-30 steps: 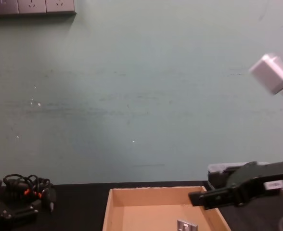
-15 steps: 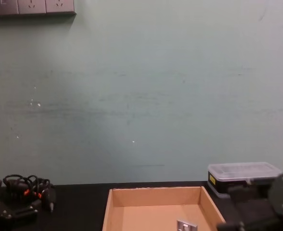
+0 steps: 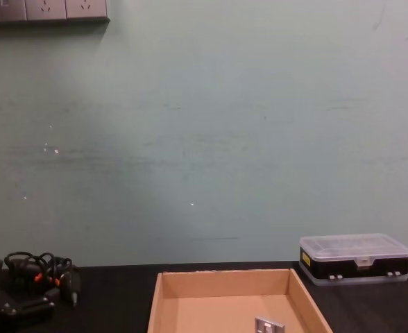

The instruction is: Use one hand to pick up the angle iron from the table and place it into the box.

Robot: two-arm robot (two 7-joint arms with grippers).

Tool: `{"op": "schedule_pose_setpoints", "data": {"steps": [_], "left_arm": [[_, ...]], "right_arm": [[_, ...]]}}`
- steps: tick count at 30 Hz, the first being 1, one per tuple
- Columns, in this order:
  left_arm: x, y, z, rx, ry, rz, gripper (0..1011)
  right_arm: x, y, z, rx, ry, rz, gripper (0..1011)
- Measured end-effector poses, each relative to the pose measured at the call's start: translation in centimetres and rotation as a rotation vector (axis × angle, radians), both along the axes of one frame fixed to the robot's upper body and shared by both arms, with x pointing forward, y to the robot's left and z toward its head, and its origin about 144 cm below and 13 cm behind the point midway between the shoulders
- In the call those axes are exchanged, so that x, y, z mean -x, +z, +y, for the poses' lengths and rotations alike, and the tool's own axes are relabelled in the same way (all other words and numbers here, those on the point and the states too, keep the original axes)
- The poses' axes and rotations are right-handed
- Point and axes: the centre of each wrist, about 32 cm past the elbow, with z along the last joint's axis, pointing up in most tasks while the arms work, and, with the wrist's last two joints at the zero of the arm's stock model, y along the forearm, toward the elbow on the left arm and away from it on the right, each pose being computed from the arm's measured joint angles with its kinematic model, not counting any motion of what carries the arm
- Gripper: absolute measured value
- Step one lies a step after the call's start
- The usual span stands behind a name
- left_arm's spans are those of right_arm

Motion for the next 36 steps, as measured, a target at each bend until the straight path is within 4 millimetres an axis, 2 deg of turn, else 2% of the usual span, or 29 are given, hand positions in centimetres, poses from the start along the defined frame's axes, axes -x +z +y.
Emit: {"op": "schedule_pose_setpoints", "data": {"steps": [9,27,36], "left_arm": [[0.0,0.0,0.0,0.000,0.000,0.000,1011],[0.0,0.0,0.0,0.000,0.000,0.000,1011],[0.0,0.0,0.0,0.000,0.000,0.000,1011]], "right_arm": [[0.2,0.0,0.0,0.034,0.069,0.049,1004],[-0.4,-2.5,1.4,0.123,0.146,0.138,1004],[-0.8,-3.1,1.9,0.127,0.155,0.149,1004]]}}
